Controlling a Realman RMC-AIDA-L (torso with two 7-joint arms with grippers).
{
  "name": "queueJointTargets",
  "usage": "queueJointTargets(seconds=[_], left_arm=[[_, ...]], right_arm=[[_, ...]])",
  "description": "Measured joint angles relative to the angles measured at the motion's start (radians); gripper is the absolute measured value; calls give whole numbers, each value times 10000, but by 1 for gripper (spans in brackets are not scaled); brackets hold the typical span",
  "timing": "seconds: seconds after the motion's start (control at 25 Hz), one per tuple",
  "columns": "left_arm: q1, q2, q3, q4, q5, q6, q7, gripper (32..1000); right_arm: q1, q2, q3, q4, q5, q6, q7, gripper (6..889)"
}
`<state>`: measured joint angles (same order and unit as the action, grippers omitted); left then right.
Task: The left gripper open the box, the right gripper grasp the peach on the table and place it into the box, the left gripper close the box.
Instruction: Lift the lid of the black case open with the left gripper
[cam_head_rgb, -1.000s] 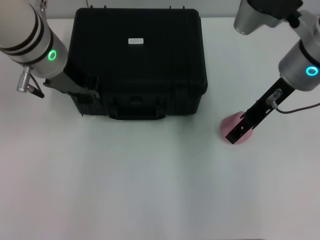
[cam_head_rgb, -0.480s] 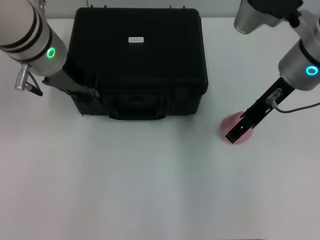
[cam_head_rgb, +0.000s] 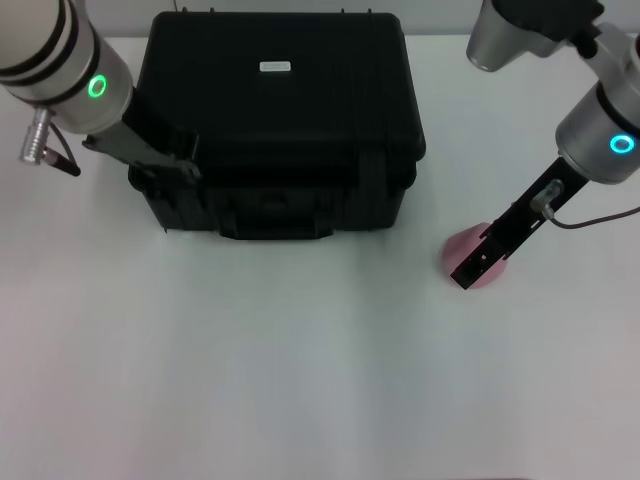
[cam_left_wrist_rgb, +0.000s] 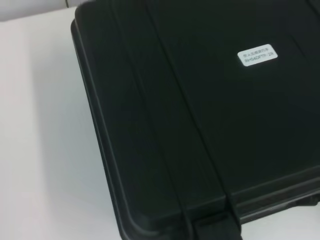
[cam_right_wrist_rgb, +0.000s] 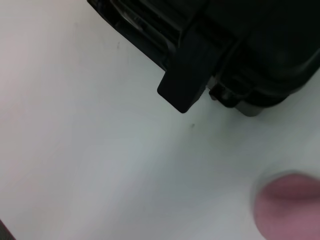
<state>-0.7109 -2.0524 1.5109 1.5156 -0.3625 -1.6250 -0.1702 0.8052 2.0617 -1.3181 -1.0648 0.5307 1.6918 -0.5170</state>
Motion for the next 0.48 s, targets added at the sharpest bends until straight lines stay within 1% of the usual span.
queueJointTargets(seconds=[0.24,0.48], left_arm=[[-14,9,-9,462,35,-139,-3,383],[-151,23,-63,861,58,-341,-5,383]], right_arm=[[15,0,8,3,0,-9,0,856],[29,-13,-1,3,0,-14,0,856]])
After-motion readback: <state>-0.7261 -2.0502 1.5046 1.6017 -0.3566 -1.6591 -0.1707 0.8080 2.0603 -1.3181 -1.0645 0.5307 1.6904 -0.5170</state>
